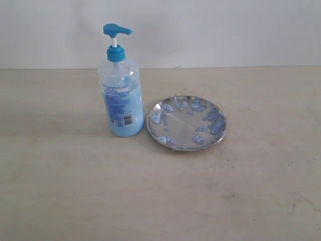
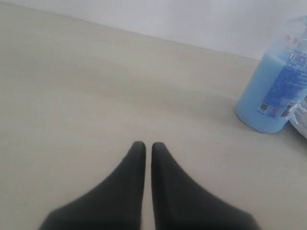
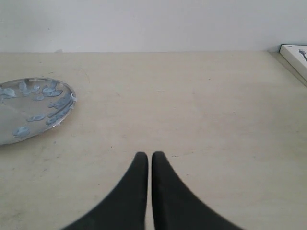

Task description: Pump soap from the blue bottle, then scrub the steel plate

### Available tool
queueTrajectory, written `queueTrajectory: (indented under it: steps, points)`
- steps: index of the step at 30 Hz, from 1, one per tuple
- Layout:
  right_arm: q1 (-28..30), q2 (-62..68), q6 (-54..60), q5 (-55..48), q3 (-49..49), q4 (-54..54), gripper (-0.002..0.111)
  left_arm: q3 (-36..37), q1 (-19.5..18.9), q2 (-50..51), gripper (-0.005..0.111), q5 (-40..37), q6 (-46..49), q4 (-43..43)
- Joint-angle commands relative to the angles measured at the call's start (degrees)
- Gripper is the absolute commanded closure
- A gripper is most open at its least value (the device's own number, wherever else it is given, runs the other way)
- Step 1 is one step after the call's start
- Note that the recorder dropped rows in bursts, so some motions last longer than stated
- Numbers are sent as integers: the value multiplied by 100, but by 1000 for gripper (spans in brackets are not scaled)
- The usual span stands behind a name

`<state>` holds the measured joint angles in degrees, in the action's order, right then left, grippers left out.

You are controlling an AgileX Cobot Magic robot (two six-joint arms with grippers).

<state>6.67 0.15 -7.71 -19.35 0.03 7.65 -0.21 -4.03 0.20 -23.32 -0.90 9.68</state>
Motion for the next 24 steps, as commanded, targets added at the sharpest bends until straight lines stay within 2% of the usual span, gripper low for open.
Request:
queueTrajectory:
  steps: [1, 5, 24]
  points:
    - [14, -15, -8, 25, -3, 27, 108, 21, -33, -20, 103, 250, -129, -929]
    - [14, -15, -8, 25, -3, 27, 108, 21, -33, -20, 103, 188, -642, -968]
    - [14, -15, -8, 25, -3, 27, 108, 21, -33, -20, 103, 225, -602, -926]
